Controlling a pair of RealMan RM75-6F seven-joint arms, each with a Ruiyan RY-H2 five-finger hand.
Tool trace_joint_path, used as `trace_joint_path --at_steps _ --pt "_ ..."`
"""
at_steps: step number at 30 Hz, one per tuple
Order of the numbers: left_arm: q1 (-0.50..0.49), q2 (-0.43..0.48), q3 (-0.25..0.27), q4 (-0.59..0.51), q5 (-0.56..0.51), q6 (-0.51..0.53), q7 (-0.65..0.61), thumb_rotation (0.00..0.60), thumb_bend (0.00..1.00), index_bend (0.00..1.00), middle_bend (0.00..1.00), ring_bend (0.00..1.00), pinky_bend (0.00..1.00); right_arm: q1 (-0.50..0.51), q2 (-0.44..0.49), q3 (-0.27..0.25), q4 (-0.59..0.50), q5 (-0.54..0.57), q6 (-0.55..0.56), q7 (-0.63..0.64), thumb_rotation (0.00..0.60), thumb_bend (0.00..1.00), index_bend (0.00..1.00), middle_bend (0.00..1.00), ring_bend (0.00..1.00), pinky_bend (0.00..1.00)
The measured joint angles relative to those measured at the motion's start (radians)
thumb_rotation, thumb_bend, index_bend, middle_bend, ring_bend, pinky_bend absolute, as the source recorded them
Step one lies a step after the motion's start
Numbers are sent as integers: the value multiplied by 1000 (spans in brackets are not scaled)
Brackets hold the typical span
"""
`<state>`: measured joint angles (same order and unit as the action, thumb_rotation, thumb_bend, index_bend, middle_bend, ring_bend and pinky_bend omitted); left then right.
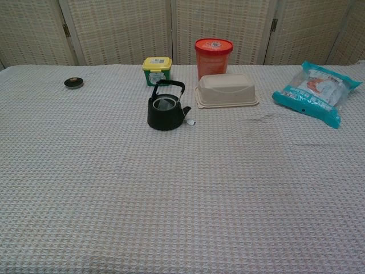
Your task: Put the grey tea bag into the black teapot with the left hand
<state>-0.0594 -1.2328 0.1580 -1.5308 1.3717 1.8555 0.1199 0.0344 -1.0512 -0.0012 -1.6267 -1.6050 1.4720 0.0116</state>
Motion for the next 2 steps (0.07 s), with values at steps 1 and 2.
trace_joint_path --at_steps 1,2 --pt "3 2 -3 0 2 -7 -1 600 223 0 0 0 265 -2 -1 0 -1 -3 7 -4 600 260 0 0 0 0" --pt "6 4 -7 0 5 -10 -6 600 223 0 0 0 265 -3 -3 -1 -1 -5 12 -7 600 260 0 0 0 0"
